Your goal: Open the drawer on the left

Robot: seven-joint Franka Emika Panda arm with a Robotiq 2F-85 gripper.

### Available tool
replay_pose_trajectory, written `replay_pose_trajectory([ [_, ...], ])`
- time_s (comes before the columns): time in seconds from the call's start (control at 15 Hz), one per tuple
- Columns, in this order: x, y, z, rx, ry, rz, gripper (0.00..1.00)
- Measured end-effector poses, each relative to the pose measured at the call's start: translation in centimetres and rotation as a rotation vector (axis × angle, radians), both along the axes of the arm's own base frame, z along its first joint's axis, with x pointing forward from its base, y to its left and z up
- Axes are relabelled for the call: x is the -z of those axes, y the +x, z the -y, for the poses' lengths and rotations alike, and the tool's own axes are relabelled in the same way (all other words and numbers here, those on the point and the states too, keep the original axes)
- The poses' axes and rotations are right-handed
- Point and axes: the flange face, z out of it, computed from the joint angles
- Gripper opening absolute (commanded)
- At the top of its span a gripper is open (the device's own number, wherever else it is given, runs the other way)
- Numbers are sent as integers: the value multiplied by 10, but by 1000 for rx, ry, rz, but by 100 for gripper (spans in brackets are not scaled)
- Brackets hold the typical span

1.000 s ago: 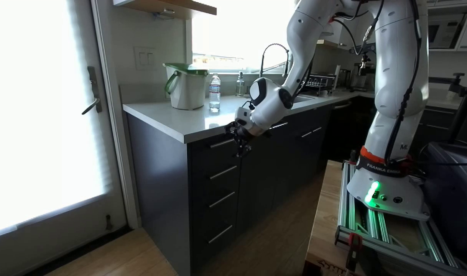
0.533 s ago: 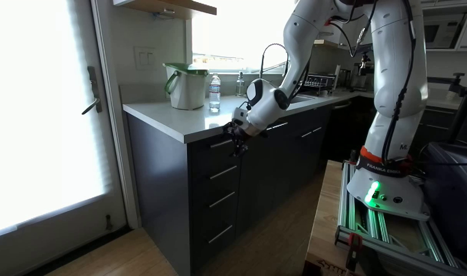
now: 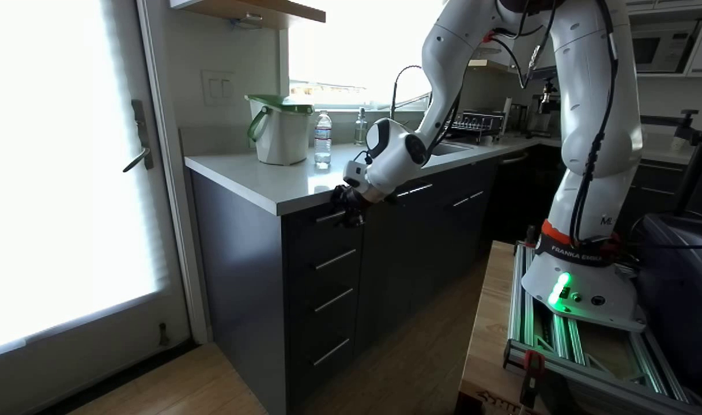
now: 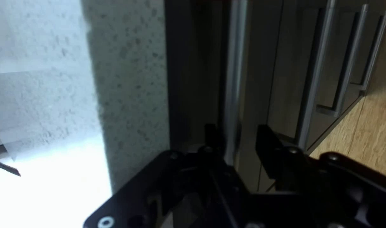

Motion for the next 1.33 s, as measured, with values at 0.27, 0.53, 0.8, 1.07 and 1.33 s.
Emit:
replay_pose_trajectory([
  [0.27,-5,5,2,-13,-6,0,5],
  [0.53,-9,5,4,-36,10,-29,5],
  [0.8,-11,0,6,-55,31,-54,5],
  [1.07,-12,-9,7,-67,47,-68,5],
  [1.33,-14,-19,7,-80,66,-83,5],
])
